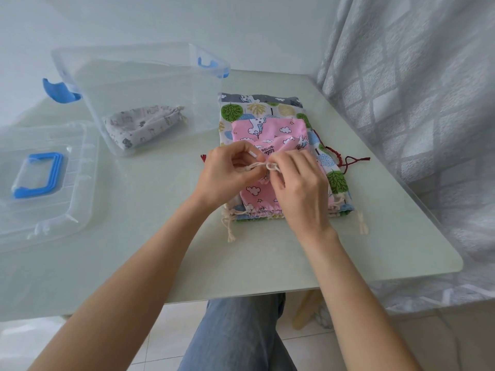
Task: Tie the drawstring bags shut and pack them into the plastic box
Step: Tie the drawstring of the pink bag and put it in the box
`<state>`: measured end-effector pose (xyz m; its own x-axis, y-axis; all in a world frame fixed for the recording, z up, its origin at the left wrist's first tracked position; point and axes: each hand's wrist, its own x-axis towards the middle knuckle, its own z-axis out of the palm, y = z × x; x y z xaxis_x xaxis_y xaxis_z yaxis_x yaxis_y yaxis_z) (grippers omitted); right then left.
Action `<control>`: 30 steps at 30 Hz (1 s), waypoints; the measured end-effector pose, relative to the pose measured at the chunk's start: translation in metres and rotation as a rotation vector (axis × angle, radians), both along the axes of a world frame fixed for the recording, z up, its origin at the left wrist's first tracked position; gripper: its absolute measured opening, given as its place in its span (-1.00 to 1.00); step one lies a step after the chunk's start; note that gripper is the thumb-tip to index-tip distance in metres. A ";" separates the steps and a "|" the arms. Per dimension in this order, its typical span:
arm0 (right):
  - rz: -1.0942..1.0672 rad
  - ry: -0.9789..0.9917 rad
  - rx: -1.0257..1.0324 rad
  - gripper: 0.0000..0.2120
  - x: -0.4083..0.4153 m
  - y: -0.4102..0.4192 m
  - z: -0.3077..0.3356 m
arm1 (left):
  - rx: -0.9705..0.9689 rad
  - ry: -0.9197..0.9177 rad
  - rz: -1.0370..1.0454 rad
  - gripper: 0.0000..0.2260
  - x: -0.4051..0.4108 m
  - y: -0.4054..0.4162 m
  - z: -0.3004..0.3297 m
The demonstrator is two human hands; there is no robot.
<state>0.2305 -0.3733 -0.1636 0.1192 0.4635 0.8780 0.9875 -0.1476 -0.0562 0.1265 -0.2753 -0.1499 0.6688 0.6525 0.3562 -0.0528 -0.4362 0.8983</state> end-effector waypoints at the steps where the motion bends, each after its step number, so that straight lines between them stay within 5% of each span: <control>1: 0.022 -0.031 0.031 -0.92 0.000 0.001 0.000 | 0.004 -0.015 -0.008 -0.89 -0.001 0.000 0.000; 9: 0.141 0.007 0.142 -0.88 0.003 0.004 -0.002 | 0.017 -0.061 -0.044 -0.86 -0.004 -0.002 0.002; 15: 0.262 0.084 0.157 -0.90 0.009 -0.001 -0.003 | -0.250 -0.044 -0.280 -0.84 -0.014 0.009 0.007; 30: 0.312 0.024 0.111 -0.92 0.013 -0.006 -0.007 | 0.030 0.194 -0.292 -0.85 -0.014 0.013 0.001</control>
